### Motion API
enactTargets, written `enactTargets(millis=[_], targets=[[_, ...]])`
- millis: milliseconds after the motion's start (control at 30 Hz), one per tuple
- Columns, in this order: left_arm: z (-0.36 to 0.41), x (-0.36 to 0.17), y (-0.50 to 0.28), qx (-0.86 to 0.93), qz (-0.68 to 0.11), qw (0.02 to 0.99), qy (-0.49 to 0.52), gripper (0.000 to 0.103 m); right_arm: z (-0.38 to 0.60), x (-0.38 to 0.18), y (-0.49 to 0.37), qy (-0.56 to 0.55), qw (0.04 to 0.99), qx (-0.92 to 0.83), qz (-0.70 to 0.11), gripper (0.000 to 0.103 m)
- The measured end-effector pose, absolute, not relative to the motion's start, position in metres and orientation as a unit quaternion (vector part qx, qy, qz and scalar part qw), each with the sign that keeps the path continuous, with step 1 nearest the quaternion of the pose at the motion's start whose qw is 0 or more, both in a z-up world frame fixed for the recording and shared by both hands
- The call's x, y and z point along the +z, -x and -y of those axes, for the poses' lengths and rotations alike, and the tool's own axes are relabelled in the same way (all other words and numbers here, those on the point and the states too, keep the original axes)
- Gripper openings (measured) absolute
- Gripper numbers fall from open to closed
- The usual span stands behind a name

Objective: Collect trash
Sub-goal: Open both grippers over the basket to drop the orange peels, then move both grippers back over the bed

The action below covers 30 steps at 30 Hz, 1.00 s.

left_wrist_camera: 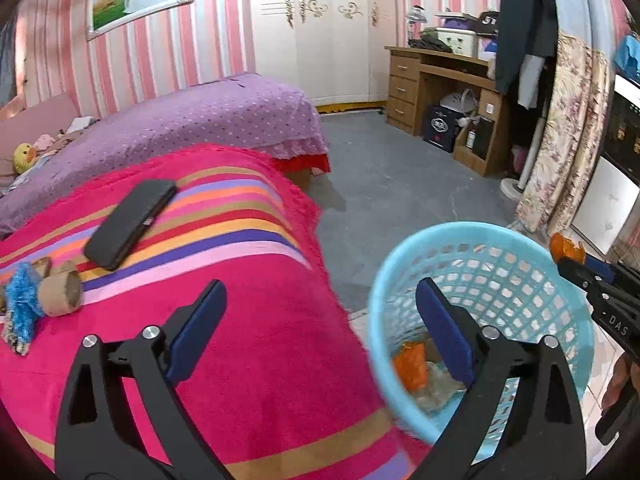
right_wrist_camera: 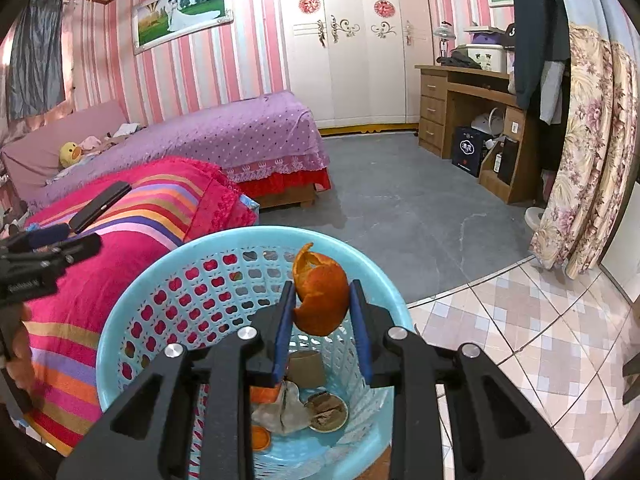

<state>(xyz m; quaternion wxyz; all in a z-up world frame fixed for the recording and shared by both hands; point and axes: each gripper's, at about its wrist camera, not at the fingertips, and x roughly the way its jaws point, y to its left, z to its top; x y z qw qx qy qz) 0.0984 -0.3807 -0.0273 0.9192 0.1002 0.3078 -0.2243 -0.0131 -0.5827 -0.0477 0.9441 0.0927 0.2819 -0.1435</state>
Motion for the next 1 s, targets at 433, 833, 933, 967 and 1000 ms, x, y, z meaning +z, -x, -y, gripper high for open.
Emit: enactTargets(millis=[433, 833, 933, 967, 1000], targets=[[0.309, -0.02, -0.112, -0.176, -0.314, 0.93, -0.078, 0.096, 0.565, -0.025, 0.017, -0.109, 0.949, -0.167, -0.245, 0.095], [0.215, 0.008, -0.111, -0.127, -0.291, 0.944, -0.085, 0.097, 0.504, -0.006, -0.011, -0.098, 0.955, -0.145, -0.241, 0.098], [0.185, 0.01, -0.116, -0.108, -0.292, 0.947, -0.082, 0.097, 0.482, -0.004, -0.024, -0.083, 0.957, -0.134, -0.245, 0.098], [0.175, 0.009, -0.119, -0.104, -0.295, 0.947, -0.078, 0.097, 0.474, -0.004, -0.028, -0.08, 0.957, -0.128, -0.246, 0.098], [0.161, 0.007, -0.123, -0.099, -0.3, 0.946, -0.072, 0.097, 0.467, -0.003, -0.032, -0.078, 0.958, -0.123, -0.246, 0.098]])
